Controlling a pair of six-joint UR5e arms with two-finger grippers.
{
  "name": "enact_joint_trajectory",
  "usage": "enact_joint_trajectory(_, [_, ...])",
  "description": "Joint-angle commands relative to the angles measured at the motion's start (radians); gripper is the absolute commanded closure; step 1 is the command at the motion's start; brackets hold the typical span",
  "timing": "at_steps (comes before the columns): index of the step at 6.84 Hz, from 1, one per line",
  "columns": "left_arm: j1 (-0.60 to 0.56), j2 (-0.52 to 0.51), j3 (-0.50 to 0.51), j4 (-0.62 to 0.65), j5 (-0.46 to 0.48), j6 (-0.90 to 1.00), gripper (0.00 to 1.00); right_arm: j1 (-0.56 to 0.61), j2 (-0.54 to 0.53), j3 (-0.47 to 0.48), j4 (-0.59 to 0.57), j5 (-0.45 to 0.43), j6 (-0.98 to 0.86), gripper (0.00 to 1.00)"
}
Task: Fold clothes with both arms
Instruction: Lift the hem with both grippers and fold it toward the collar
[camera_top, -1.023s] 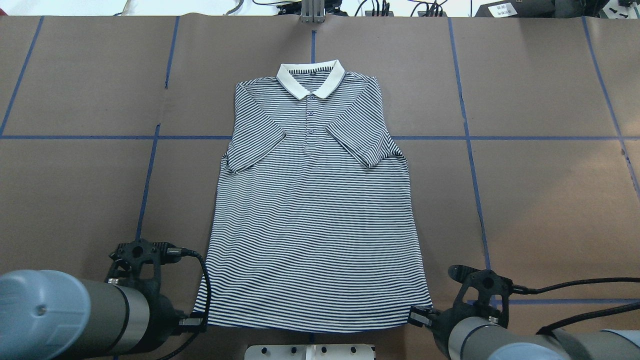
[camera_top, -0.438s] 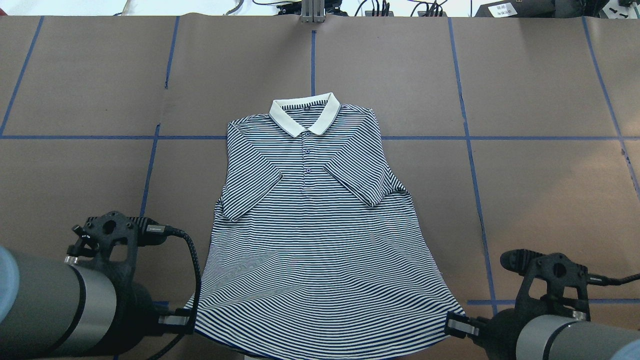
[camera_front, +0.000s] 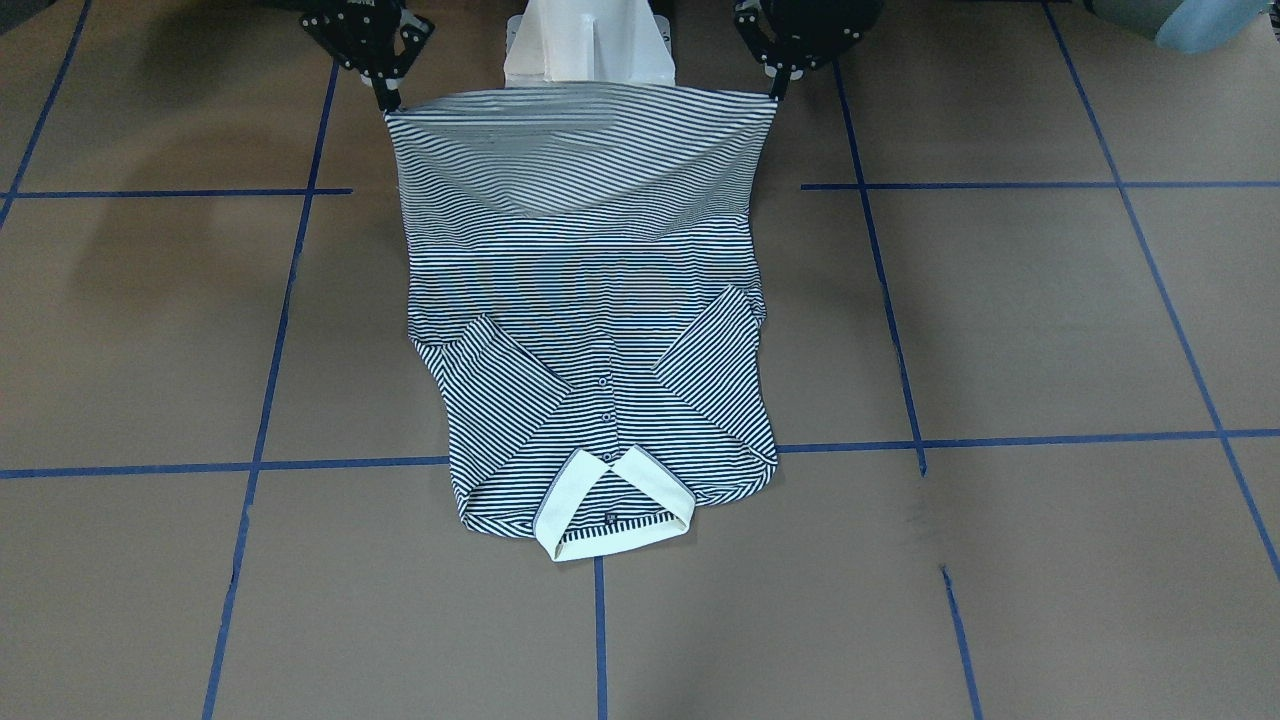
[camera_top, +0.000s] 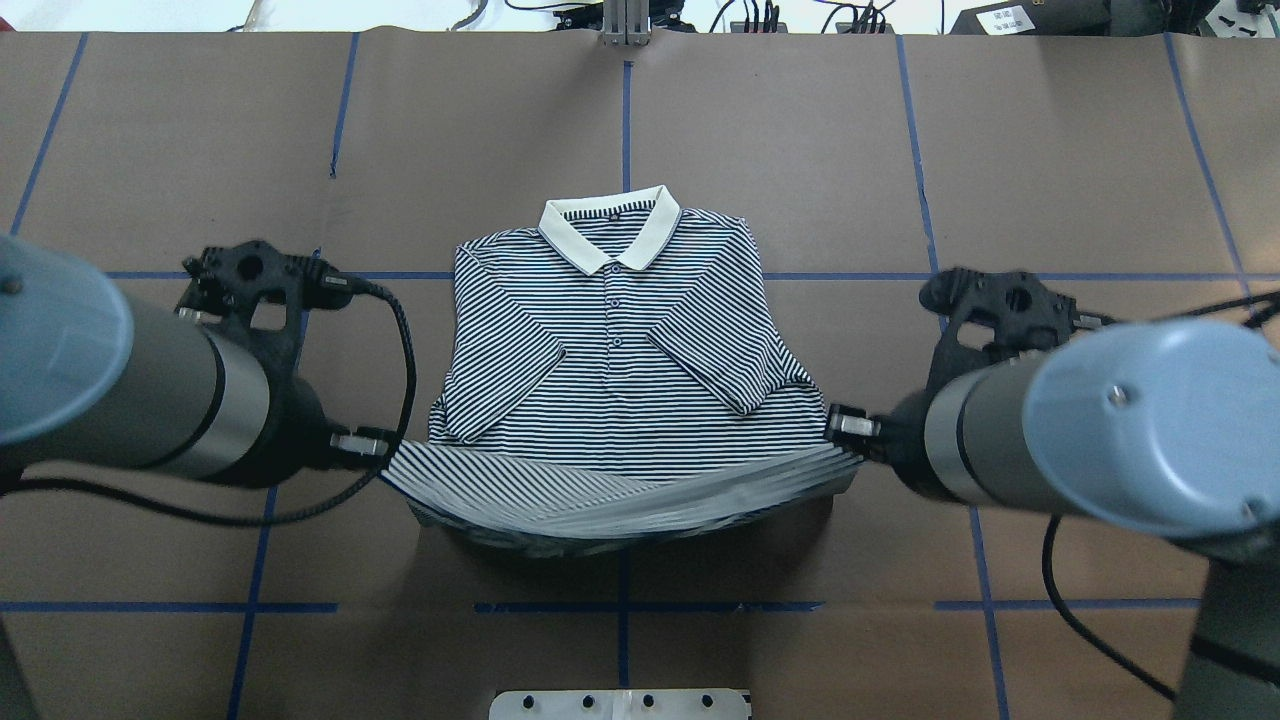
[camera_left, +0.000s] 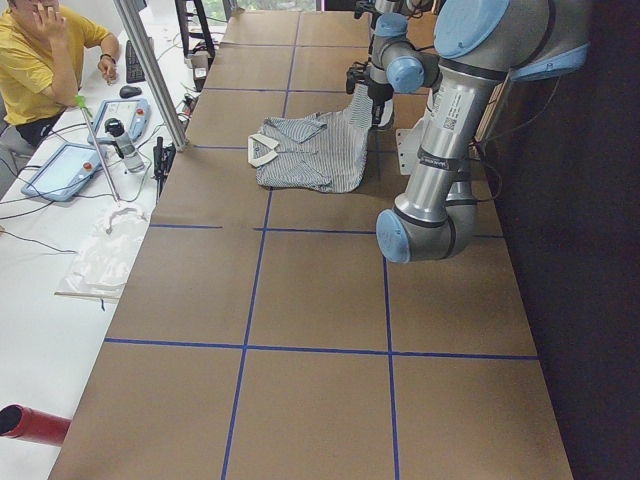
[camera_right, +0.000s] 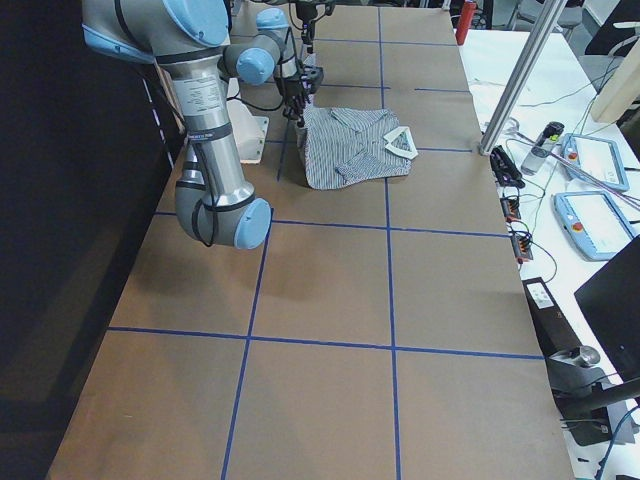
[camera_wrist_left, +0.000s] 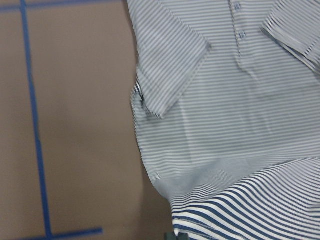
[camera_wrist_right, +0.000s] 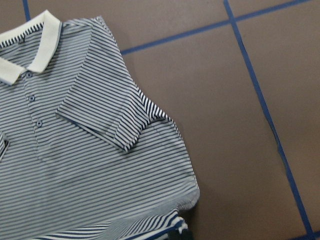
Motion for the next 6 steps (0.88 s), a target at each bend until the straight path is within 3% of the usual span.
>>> enact_joint_trajectory(1, [-0.145,-0.07,0.203,-0.084,0.0,0.123,1.0,0.18,0.076,-0.244,0.133,0.058,-0.127,1.0])
enact_joint_trajectory(3, [-0.205,-0.075,0.442,-0.326,0.006,0.158,1.0,0.226,0.15,-0.508,0.365,0.058,-0.127,1.0])
enact_joint_trajectory(6, [-0.235,-0.11,0.77,-0.635,0.008,0.169,1.0,0.234,0.272,-0.876,0.594,0.052,-0.127,1.0])
